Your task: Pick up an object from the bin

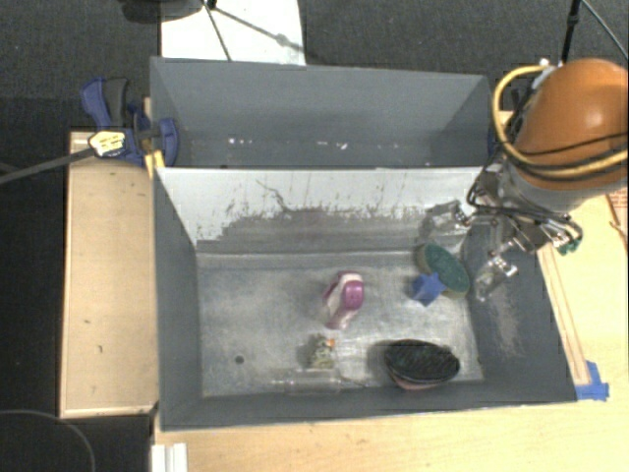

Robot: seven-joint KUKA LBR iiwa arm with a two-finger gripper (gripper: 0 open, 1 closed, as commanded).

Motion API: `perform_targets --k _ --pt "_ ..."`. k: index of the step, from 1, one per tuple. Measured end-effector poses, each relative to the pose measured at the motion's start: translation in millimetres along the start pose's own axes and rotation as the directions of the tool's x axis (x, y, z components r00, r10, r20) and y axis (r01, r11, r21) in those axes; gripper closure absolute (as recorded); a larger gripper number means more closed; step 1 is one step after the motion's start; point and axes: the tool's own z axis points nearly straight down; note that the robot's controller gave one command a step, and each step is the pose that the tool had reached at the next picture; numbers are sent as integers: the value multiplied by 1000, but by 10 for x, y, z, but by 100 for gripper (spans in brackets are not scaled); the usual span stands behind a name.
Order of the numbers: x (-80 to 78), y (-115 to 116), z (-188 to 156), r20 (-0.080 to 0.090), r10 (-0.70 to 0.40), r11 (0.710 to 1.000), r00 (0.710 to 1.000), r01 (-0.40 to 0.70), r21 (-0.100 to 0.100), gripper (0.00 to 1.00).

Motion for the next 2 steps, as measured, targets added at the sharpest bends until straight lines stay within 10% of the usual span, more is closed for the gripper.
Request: perform_targets --k 1,2 --pt "-61 38 1540 -3 -17 1000 1000 17 -3 0" --pt "118 -525 1509 1 -6 1000 1000 6 3 0"
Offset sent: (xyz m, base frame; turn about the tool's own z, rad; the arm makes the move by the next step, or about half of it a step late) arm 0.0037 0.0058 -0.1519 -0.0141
